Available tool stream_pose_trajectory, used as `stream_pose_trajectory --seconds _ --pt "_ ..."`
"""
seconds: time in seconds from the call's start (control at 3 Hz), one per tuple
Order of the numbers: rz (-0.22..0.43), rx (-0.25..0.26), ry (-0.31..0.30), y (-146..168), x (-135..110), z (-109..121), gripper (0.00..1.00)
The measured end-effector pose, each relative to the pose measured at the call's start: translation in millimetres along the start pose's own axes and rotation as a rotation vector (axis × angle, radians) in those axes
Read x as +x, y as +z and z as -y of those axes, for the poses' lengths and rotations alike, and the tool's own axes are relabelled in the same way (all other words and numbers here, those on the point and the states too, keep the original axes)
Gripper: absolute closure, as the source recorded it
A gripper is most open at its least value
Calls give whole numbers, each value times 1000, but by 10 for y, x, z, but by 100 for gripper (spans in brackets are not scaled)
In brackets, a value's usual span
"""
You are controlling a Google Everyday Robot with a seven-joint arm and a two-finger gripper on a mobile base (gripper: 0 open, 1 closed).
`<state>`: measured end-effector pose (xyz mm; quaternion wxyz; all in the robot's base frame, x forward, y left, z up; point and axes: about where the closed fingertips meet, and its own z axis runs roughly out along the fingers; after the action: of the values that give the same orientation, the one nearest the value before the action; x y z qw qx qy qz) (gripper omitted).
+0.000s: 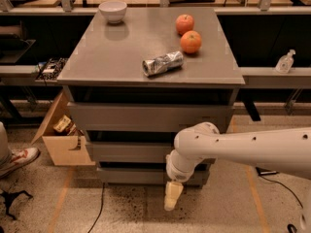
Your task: Open middle drawer
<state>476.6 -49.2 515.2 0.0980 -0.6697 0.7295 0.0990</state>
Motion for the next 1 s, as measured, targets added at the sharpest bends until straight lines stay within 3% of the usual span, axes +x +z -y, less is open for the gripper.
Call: stream_pose_trajectory --seconds 0.33,0.67,1.0 --pt "0 0 0 1 0 0 0" --pt "6 35 -2 46 99 148 0" --pt "-14 100 -4 156 186 436 0"
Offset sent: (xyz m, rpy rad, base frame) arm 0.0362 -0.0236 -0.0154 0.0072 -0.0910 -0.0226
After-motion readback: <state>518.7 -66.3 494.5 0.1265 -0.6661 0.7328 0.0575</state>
